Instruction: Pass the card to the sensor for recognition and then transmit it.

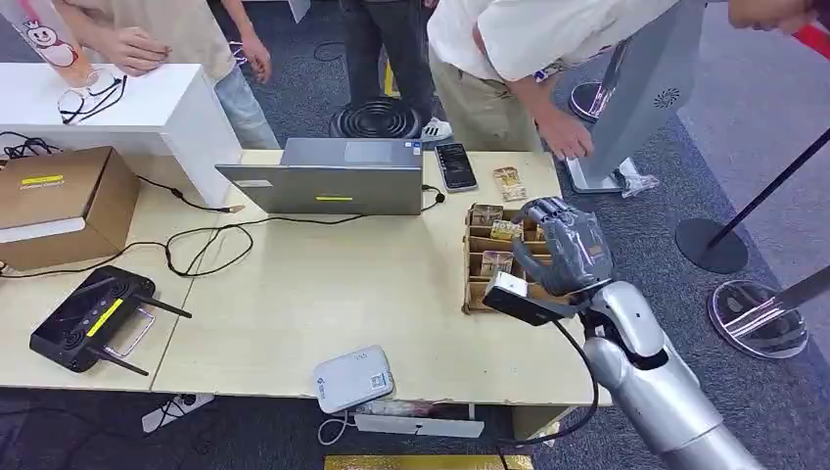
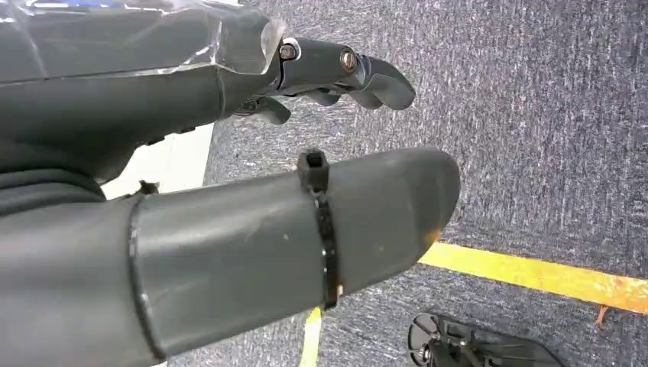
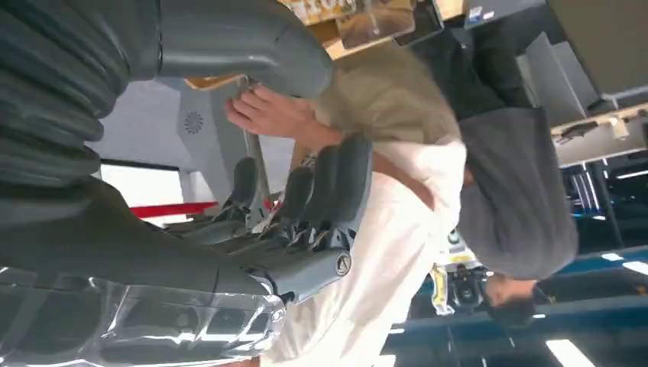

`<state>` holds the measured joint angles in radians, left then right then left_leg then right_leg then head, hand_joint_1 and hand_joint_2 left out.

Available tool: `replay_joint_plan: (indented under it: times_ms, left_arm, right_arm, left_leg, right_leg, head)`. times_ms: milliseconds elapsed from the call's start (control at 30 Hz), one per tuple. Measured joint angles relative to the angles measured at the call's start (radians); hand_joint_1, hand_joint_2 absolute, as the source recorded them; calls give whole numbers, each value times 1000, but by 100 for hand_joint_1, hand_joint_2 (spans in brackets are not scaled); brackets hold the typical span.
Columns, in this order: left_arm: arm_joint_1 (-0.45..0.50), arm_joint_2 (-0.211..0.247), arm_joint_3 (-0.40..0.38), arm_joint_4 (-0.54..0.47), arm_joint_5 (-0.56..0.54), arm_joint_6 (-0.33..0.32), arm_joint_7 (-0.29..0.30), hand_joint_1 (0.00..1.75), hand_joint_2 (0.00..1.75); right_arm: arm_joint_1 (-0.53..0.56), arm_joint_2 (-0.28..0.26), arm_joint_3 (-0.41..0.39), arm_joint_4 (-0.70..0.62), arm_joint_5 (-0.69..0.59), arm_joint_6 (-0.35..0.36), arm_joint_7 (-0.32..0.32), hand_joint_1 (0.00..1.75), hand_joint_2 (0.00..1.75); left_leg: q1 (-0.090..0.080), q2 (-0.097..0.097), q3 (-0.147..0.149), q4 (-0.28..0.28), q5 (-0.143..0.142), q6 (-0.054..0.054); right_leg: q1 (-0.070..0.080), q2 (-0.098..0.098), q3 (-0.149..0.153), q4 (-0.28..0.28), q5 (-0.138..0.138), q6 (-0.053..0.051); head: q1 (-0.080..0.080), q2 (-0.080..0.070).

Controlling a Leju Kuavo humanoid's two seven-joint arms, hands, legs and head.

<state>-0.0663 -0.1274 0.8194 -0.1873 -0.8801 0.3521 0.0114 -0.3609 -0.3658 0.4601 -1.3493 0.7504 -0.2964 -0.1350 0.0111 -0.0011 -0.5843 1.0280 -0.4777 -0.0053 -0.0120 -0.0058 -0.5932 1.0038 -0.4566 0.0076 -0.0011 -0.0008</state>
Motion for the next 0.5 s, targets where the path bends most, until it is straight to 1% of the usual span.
replay_joint_plan:
  times_ms: [100, 133, 167, 233, 333, 500]
  left_arm:
    - [1, 0, 9, 0, 8, 0, 1, 0, 0]
    - [1, 0, 12, 0, 10, 0, 1, 0, 0]
    - [1, 0, 13, 0, 13, 0, 1, 0, 0]
    - [1, 0, 13, 0, 15, 0, 1, 0, 0]
    - [1, 0, 14, 0, 16, 0, 1, 0, 0]
    - [2, -2, 14, 0, 16, -1, -3, 0, 0]
  right_arm:
    - [25, -5, -3, -6, 1, 2, 0, 99, 175]
    - [32, -5, -3, -7, 3, 5, 0, 94, 175]
    - [39, -5, -3, -9, 4, 6, 0, 94, 175]
    - [46, -5, -3, -9, 13, 12, 2, 87, 175]
    - [51, -5, -2, -6, 16, 34, 2, 86, 175]
    - [61, -3, 2, 16, 19, 42, 5, 86, 175]
  left_leg:
    - [0, 0, 0, 0, 0, 0]
    - [0, 0, 0, 0, 0, 0]
    - [0, 0, 0, 0, 0, 0]
    - [0, 0, 0, 0, 0, 0]
    - [0, 0, 0, 0, 0, 0]
    - [0, 0, 0, 0, 0, 0]
  right_leg:
    - [0, 0, 0, 0, 0, 0]
    - [0, 0, 0, 0, 0, 0]
    - [0, 0, 0, 0, 0, 0]
    - [0, 0, 0, 0, 0, 0]
    - [0, 0, 0, 0, 0, 0]
    - [0, 0, 0, 0, 0, 0]
  head:
    - [0, 0]
    - [0, 0]
    - [0, 0]
    - [0, 0]
    - [0, 0]
    - [0, 0]
